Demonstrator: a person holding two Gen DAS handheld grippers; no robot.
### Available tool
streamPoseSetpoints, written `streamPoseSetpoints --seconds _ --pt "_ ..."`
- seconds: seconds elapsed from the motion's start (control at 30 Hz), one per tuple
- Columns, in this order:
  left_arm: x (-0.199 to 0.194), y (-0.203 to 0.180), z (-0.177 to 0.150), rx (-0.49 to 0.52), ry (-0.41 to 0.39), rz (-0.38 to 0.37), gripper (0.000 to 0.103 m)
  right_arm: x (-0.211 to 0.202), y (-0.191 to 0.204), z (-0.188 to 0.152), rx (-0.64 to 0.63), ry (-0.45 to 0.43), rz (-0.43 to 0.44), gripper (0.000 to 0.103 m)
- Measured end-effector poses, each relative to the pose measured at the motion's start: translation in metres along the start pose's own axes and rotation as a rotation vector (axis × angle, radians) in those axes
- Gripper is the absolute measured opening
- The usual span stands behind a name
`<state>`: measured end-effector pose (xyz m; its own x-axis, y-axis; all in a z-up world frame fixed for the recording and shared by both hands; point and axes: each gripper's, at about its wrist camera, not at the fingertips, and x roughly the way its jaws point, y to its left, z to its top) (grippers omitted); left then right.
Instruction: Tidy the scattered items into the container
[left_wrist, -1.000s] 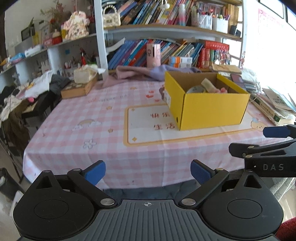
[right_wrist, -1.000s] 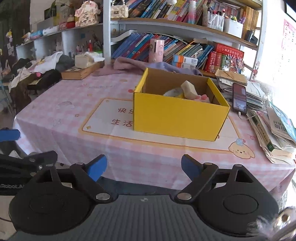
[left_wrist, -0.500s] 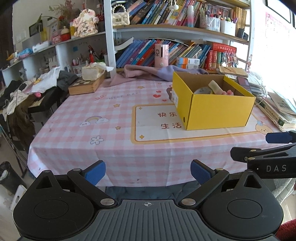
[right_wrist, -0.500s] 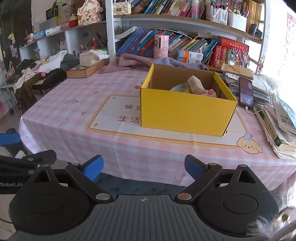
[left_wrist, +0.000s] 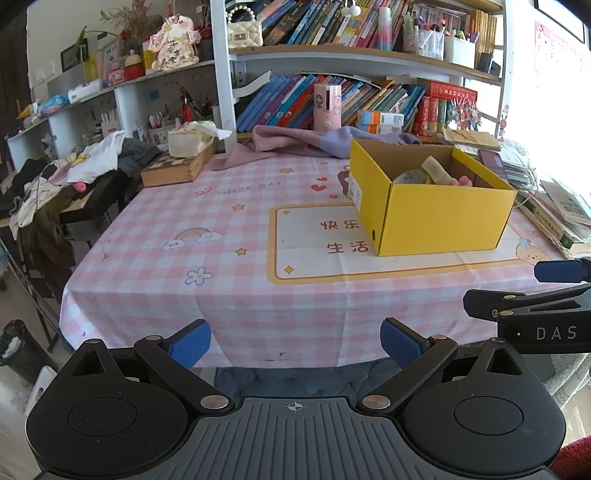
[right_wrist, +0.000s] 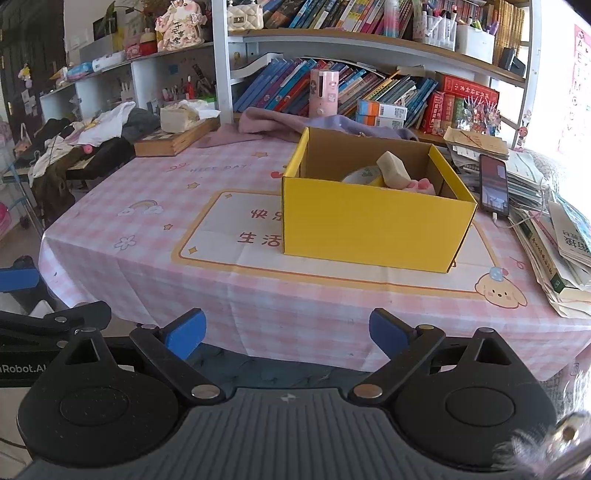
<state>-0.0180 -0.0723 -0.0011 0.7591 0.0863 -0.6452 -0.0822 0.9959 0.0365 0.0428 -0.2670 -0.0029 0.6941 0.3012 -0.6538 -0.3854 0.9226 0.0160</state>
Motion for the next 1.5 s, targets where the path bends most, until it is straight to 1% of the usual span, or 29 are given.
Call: streamPoseSetpoints --seconds 0.47,0.77,1.03,1.23,1.5 --pt "0.003 -0.001 0.002 0.008 0.003 -0.004 0.100 0.004 0.000 0.002 0.003 0.017 -0.002 0.098" --pt "0.006 -0.004 0.003 0.015 0.004 -0.012 0.100 0.005 -0.002 0.004 0.008 0.013 -0.008 0.098" --pt "0.006 -0.002 0.004 0.016 0.001 -0.003 0.100 0.007 0.000 0.003 0.003 0.013 -0.001 0.098" --pt "0.005 0.002 0.004 0.002 -0.002 0.005 0.100 0.011 0.004 0.003 0.008 0.034 0.011 0.099" --pt "0.007 0.002 0.003 0.004 0.019 0.012 0.100 0.013 0.006 0.003 0.008 0.048 0.014 0.100"
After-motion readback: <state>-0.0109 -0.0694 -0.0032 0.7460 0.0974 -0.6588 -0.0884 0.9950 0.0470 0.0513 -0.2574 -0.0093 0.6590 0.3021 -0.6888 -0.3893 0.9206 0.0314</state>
